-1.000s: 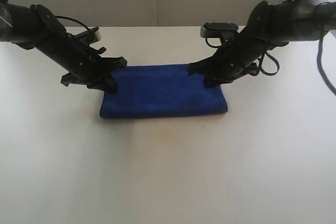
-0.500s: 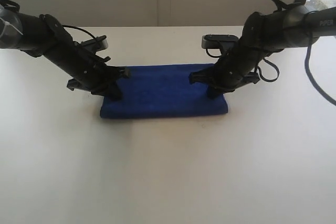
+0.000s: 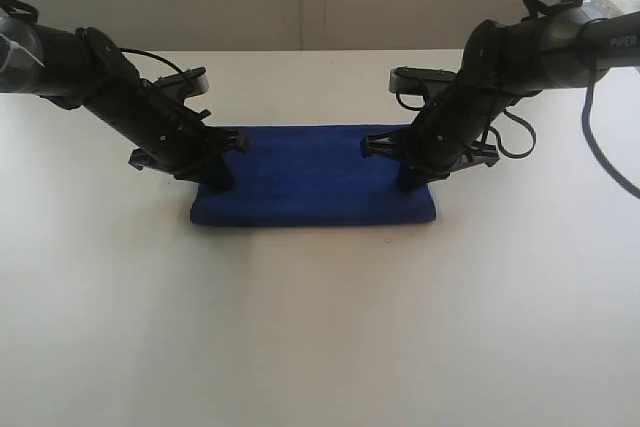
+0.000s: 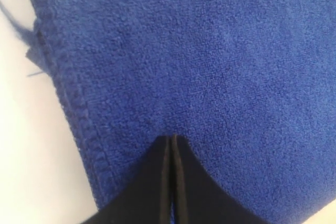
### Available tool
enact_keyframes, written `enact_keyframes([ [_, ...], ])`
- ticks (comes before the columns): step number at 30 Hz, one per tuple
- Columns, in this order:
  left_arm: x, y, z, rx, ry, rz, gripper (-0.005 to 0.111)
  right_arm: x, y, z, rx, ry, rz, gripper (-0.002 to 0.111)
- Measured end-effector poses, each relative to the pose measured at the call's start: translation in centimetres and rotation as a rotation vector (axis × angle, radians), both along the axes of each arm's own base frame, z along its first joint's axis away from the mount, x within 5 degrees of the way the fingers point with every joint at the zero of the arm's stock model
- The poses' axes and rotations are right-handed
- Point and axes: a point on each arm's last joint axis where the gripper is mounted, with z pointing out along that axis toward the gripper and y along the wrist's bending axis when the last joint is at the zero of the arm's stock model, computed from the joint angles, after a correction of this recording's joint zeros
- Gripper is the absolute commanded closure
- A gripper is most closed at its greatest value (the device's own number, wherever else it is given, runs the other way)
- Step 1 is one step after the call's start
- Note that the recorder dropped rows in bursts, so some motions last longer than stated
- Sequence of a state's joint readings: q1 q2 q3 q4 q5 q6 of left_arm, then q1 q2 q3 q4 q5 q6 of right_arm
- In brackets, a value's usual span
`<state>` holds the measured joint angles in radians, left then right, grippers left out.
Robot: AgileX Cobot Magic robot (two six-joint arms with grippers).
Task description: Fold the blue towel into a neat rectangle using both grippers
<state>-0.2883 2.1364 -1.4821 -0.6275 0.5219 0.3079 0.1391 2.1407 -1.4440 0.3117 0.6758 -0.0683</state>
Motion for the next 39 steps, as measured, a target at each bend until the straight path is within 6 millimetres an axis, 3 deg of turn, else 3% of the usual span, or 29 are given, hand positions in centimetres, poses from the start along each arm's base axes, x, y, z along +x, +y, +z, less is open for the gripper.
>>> enact_keyframes([
  [14, 0.0, 0.0, 0.0, 0.0, 0.0, 0.0, 0.107, 0.0, 0.0, 0.0, 0.001, 0.0, -0.006, 0.108],
  [18, 0.0, 0.1, 1.0, 0.006, -0.042, -0.017, 0.107, 0.1, 0.0, 0.5, -0.001, -0.023, -0.007, 0.108],
  [22, 0.0, 0.2, 3.1, 0.006, -0.116, -0.027, 0.107, 0.2, -0.1, 2.3, -0.004, -0.091, -0.012, 0.108],
  [26, -0.2, 0.5, 5.2, 0.02, -0.187, -0.04, 0.107, 0.2, -0.2, 5.6, 0.005, -0.197, -0.023, 0.108],
  [32, -0.3, 3.4, 8.3, 0.016, -0.219, 0.004, 0.107, -0.6, -1.6, 9.9, 0.012, -0.287, -0.044, 0.108],
  [39, -0.9, 9.0, 10.2, 0.019, -0.106, 0.122, 0.107, -1.8, -4.6, 10.6, -0.008, -0.228, -0.069, 0.108],
])
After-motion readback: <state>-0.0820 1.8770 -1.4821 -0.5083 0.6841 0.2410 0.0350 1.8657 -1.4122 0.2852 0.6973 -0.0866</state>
